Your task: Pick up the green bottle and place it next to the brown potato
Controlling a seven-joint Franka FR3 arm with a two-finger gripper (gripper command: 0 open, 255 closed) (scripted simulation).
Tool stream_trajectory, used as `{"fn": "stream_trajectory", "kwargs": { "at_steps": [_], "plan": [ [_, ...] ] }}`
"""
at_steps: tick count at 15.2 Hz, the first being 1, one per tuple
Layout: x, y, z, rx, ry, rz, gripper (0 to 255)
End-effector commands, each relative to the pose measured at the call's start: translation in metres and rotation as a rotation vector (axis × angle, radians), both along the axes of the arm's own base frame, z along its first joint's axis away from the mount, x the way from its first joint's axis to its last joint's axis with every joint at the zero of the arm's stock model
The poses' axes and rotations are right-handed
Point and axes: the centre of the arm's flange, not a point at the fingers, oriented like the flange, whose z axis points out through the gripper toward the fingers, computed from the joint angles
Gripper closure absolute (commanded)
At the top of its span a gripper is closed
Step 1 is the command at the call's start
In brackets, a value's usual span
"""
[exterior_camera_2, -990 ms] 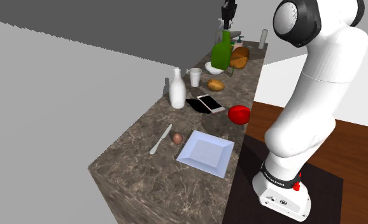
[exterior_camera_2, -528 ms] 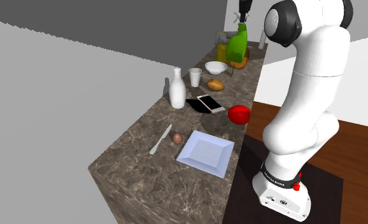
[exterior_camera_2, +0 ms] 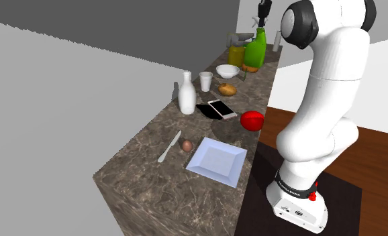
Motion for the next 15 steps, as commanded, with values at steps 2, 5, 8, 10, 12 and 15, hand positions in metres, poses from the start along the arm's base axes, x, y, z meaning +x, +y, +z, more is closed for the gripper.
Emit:
{"fn": "stream_trajectory", "kwargs": {
  "at_steps": [2,5,8,10,12,15],
  "plan": [
    [0.001,0.0,-0.016,-0.001,0.0,0.0,255],
    [0.001,0.0,-0.031,-0.001,0.0,0.0,255],
    [0.001,0.0,-0.047,-0.001,0.0,0.0,255],
    [0.001,0.0,-0.058,-0.001,0.0,0.0,255],
    [0.001,0.0,-0.068,-0.001,0.0,0.0,255],
    [0.001,0.0,-0.084,-0.001,0.0,0.0,255]
  ]
}}
